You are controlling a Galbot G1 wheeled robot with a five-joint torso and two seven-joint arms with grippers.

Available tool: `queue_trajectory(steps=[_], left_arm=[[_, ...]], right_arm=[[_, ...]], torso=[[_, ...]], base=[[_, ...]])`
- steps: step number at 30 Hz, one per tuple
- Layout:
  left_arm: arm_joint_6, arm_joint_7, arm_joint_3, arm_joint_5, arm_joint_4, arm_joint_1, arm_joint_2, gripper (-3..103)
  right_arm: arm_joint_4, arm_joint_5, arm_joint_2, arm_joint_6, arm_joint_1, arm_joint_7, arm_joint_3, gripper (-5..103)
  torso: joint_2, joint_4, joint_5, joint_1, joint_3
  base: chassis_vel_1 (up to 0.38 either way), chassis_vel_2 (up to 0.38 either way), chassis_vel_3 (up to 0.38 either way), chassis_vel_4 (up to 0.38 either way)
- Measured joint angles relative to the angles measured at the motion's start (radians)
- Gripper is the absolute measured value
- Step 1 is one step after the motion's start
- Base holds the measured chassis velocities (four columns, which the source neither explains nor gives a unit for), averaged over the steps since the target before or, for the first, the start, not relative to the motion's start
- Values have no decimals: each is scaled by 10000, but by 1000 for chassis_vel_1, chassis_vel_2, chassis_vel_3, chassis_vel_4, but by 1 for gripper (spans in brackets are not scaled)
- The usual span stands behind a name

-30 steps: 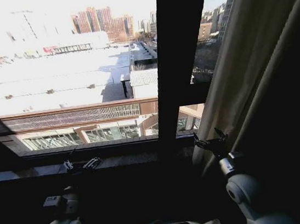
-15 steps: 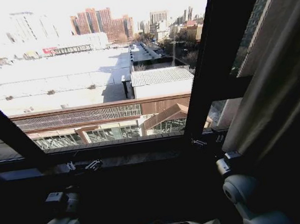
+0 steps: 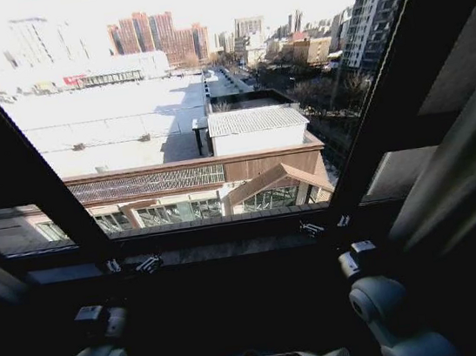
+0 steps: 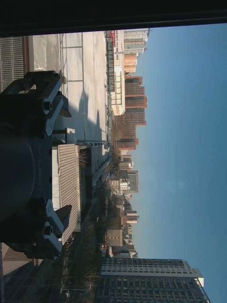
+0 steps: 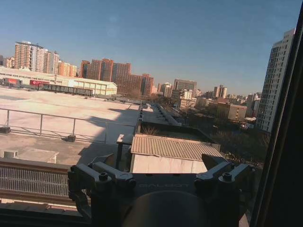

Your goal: Open the curtains by pulling them apart, changing their state from closed to fully open.

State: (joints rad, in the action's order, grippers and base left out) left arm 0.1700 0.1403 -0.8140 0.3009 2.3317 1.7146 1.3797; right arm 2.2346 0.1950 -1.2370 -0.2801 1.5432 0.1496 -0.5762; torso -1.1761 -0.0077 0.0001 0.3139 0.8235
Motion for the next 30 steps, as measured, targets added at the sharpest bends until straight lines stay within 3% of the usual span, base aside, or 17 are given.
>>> queue_trajectory(steps=[13, 28, 30], left_arm=[[-18, 0, 31, -86, -266, -439, 107, 100], [-434, -2, -123, -346, 430, 214, 612, 100], [-440, -2, -171, -347, 512, 233, 612, 100]], right_arm=[[-552, 53, -24, 13, -414, 12, 19, 100], [217, 37, -79, 210, 205, 11, -178, 100], [248, 44, -72, 212, 205, 11, -214, 100]], torso=[[1, 0, 2, 1, 1], [-2, 1, -7, -1, -2], [0, 1, 7, 0, 1]], base=[[356, 361, -357, -357], [362, 346, -354, -351], [391, 358, -366, -343]])
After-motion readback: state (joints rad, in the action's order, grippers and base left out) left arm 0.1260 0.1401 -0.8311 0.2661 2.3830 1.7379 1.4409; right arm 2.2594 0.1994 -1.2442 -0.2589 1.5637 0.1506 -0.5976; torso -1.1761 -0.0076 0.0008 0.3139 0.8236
